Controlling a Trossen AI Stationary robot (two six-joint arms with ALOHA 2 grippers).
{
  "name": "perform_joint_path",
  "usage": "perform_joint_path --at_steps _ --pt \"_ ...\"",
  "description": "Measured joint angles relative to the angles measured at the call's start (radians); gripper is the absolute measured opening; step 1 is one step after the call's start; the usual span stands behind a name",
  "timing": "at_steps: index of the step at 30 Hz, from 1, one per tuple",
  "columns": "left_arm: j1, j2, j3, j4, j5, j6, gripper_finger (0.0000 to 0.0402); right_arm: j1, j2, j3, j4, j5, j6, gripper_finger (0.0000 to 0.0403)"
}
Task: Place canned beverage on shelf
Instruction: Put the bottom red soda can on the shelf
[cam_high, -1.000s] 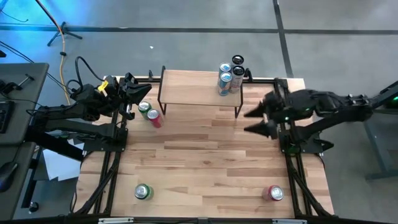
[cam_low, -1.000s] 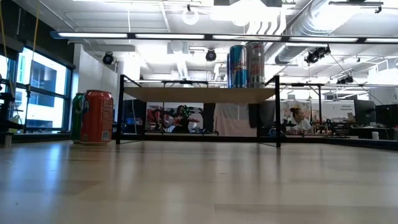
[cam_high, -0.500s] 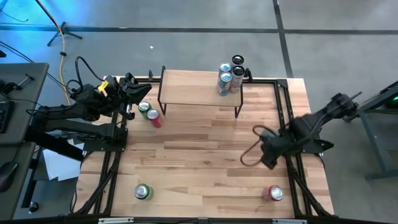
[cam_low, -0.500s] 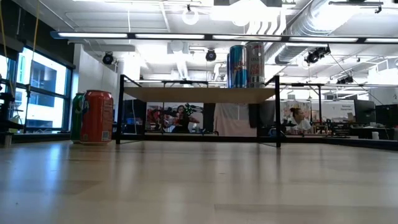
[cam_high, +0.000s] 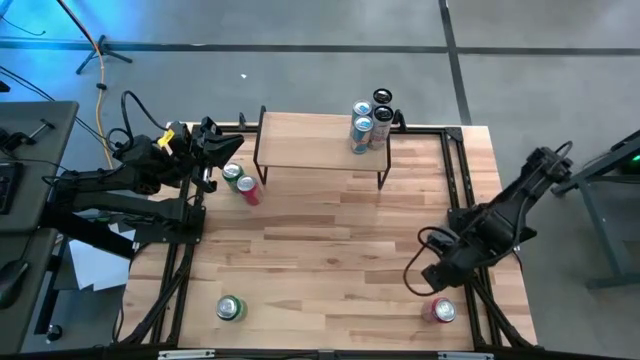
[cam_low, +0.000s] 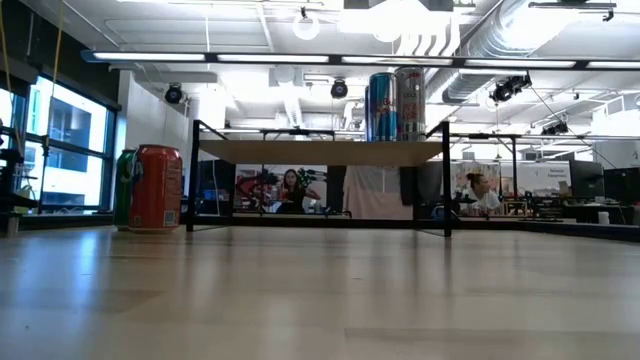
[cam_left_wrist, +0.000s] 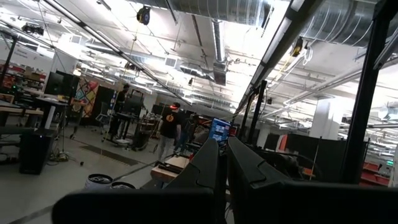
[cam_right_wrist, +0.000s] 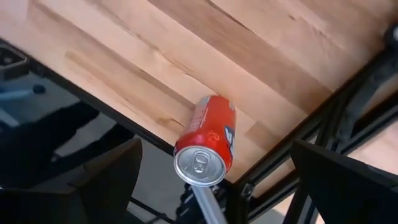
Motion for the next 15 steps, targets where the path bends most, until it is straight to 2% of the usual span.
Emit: perform_joint_path --at_steps 7,15 --pt "0.000 0.000 0.000 0.000 0.000 0.000 0.0001 0.091 0.000 0.000 0.018 0.037 0.216 0.0397" --pt "0.000 -0.012 -0.001 0.000 0.000 -0.007 0.0001 0.103 0.000 0.000 0.084 0.036 0.318 0.0397"
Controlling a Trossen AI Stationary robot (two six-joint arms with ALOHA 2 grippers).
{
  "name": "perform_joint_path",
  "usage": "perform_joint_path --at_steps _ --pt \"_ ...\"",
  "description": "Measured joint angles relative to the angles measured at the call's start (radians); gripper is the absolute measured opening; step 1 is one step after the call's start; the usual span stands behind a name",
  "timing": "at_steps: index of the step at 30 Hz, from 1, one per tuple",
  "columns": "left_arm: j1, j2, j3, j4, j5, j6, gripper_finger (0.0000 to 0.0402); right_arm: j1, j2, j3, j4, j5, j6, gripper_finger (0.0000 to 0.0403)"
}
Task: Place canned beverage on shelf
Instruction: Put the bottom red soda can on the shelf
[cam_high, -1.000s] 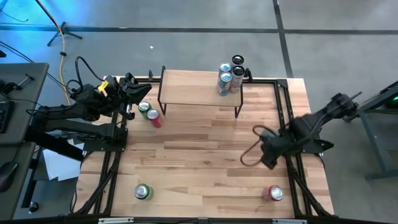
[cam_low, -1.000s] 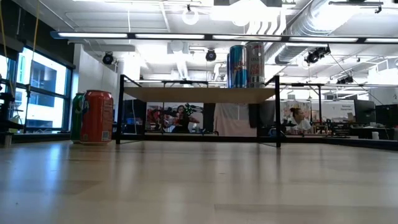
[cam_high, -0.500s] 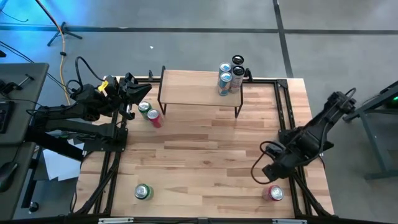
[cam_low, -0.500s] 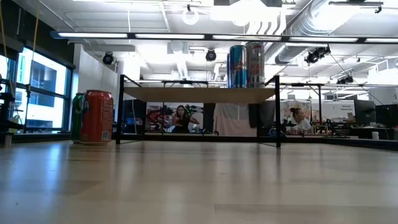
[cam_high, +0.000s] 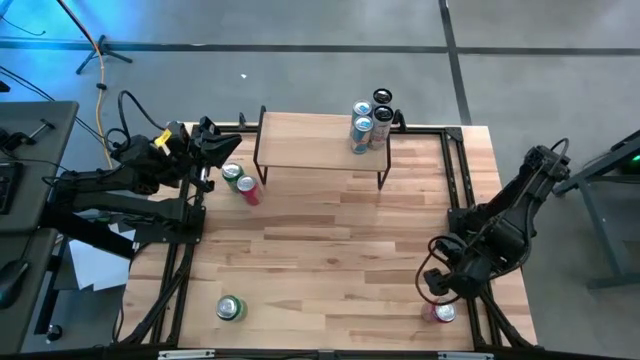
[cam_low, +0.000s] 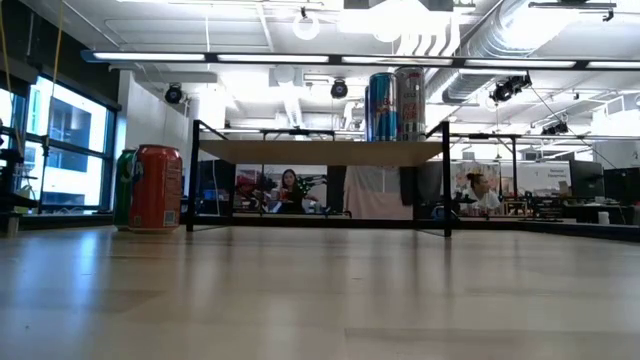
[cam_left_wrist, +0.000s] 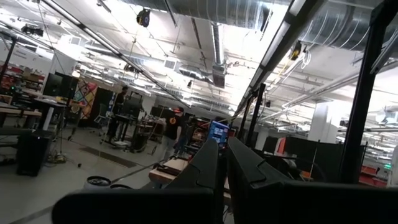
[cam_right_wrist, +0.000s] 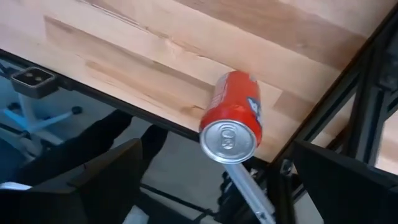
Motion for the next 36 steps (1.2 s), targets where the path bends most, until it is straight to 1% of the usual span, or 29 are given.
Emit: perform_joint_path --at_steps 4,9,11,15,18,20,24,27,31,34,36 --pt "0.000 -0.001 0.000 0.000 -0.005 0.001 0.0001 0.000 0.000 0.000 -0.005 0.000 0.038 0.0397" --pt "0.000 -0.014 0.000 -0.013 -0.008 0.001 0.0001 0.002 0.000 0.000 -0.006 0.012 0.162 0.0397" --pt "0.000 -0.020 0.000 -0.014 -0.016 0.000 0.0001 0.002 0.007 0.000 -0.006 0.011 0.174 0.0397" --pt "0.000 -0.024 0.000 -0.016 -0.016 0.000 0.0001 0.002 0.053 -0.001 -0.034 -0.038 0.185 0.0397" --pt "0.000 -0.029 0.000 -0.016 -0.016 0.000 0.0001 0.002 0.114 -0.001 -0.043 -0.097 0.184 0.0397" --pt "0.000 -0.029 0.000 -0.015 -0.018 0.000 0.0001 0.002 0.155 -0.001 -0.032 -0.102 0.178 0.0397" --pt "0.000 -0.029 0.000 -0.016 -0.030 0.001 0.0001 0.002 0.229 -0.001 0.052 -0.102 0.107 0.0397" --pt "0.000 -0.029 0.000 -0.016 -0.030 0.000 0.0001 0.003 0.276 -0.001 0.100 -0.134 0.062 0.0397" --pt "0.000 -0.029 0.000 -0.016 -0.030 0.000 0.0001 0.004 0.324 -0.001 0.094 -0.191 0.023 0.0397" --pt "0.000 -0.029 0.000 -0.016 -0.030 0.000 0.0001 0.004 0.345 -0.002 0.050 -0.237 0.038 0.0397" --pt "0.000 -0.029 0.000 -0.015 -0.030 0.001 0.0001 0.004 0.353 -0.002 0.067 -0.245 0.049 0.0397"
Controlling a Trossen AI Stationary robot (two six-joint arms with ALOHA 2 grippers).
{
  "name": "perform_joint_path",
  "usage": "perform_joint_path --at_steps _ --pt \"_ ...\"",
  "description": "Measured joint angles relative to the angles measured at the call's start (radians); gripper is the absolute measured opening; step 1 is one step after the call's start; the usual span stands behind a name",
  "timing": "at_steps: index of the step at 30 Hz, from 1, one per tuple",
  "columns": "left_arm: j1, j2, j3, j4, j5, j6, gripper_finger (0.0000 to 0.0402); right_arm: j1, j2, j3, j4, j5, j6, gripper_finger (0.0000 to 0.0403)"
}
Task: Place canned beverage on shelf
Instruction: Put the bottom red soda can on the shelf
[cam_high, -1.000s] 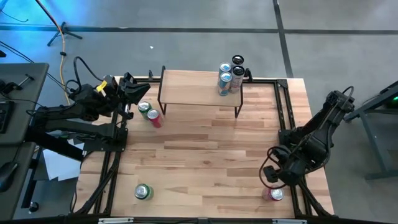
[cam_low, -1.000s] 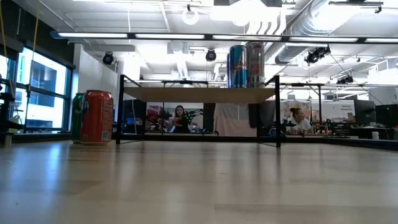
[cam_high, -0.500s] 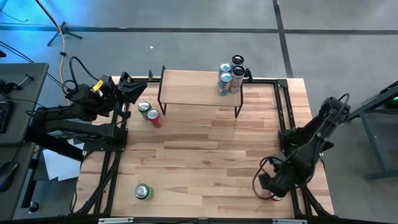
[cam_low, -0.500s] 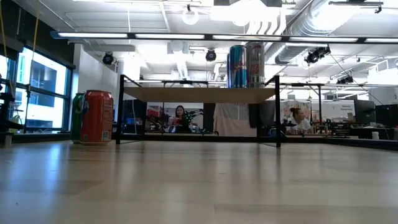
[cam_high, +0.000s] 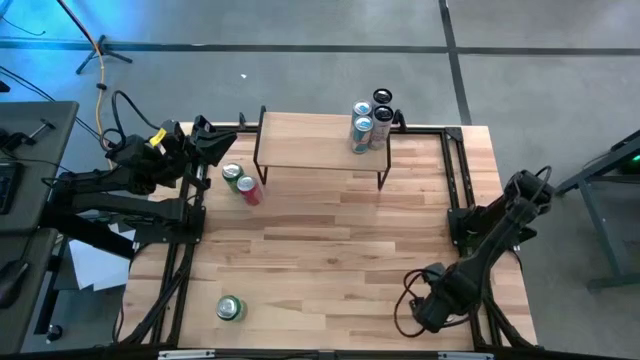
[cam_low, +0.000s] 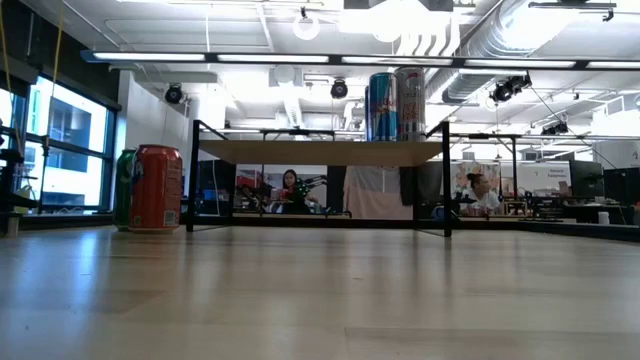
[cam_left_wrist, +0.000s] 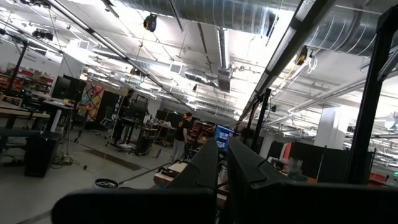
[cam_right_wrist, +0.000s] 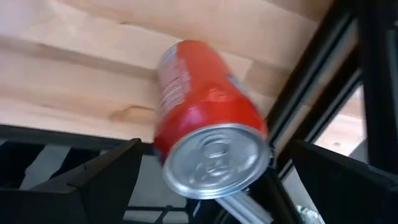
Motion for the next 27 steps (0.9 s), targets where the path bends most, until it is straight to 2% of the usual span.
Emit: perform_joint_path --at_steps 5,10,19,27 --pt "0.000 0.000 0.000 0.000 0.000 -0.001 0.0001 0.000 0.013 0.000 0.058 0.007 -0.032 0.0397" --pt "0.000 0.000 0.000 0.000 0.000 0.000 0.0001 0.000 0.056 0.000 0.041 -0.044 -0.087 0.0397" --pt "0.000 0.000 0.000 0.000 -0.009 0.000 0.0001 -0.003 0.078 0.000 0.040 -0.001 -0.088 0.0394" --pt "0.000 0.000 0.001 0.000 -0.011 0.000 0.0001 -0.003 0.078 0.000 0.029 -0.003 -0.069 0.0348"
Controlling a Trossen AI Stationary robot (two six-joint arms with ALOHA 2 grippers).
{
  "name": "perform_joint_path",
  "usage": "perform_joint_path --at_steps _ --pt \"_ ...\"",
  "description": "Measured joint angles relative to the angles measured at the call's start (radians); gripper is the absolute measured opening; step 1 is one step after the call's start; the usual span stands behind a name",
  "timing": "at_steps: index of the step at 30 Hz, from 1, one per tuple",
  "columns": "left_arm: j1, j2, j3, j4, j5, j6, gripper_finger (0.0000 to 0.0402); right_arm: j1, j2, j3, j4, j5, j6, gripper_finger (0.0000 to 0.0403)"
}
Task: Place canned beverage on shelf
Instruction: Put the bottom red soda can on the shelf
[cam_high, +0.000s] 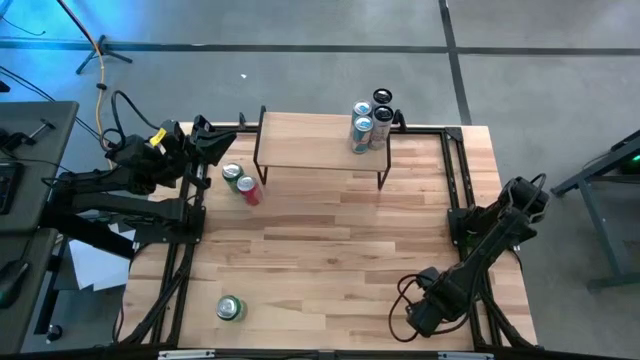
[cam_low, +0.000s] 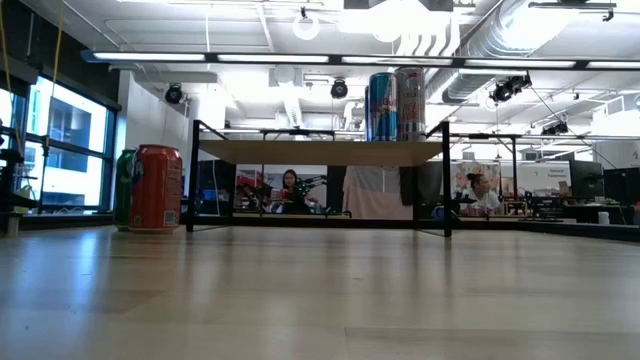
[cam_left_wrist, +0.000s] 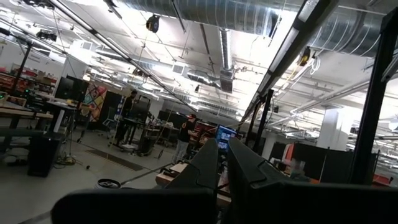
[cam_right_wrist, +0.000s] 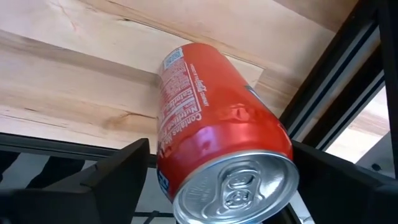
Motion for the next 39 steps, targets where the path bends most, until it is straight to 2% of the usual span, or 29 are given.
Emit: perform_joint_path --at_steps 5,16,25,31,35,39 --pt "0.000 0.000 0.000 0.000 -0.004 0.000 0.0001 -0.001 0.009 0.001 -0.008 -0.021 -0.008 0.0322" --pt "0.000 0.000 0.000 0.000 -0.008 0.000 0.0001 0.000 0.011 0.001 -0.004 -0.030 -0.041 0.0301" --pt "0.000 0.000 0.000 -0.015 -0.042 0.001 0.0001 -0.008 -0.003 -0.002 -0.007 -0.015 -0.125 0.0295" --pt "0.000 0.000 0.000 -0.014 -0.042 0.000 0.0001 -0.023 -0.037 -0.002 0.021 -0.013 -0.247 0.0294" --pt "0.000 0.000 0.000 -0.014 -0.042 0.006 0.0001 -0.058 -0.108 -0.002 0.010 0.046 -0.331 0.0294" --pt "0.000 0.000 0.000 -0.021 -0.043 0.086 0.0001 -0.139 -0.186 -0.001 0.005 0.114 -0.430 0.0294"
